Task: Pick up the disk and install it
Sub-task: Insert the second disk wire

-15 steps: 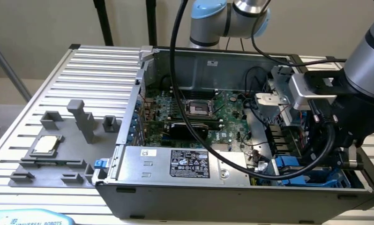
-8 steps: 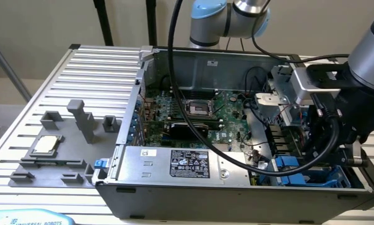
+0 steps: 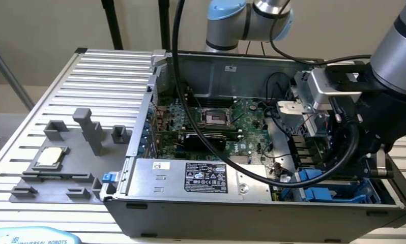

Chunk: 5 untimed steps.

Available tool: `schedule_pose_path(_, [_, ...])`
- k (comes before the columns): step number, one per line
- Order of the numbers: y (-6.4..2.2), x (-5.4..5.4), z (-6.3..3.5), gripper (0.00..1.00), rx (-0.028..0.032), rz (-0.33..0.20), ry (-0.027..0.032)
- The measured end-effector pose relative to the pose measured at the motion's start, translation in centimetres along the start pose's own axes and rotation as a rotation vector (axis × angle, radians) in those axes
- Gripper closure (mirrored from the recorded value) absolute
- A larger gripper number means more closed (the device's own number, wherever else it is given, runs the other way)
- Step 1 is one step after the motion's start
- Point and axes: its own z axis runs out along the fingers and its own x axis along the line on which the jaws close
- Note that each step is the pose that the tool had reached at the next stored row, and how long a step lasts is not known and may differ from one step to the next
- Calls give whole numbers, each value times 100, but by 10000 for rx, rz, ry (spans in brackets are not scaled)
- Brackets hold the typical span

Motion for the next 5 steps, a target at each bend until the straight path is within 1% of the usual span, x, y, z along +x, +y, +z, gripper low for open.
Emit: schedule_pose_path(5, [0, 0, 0, 76, 0, 0, 0])
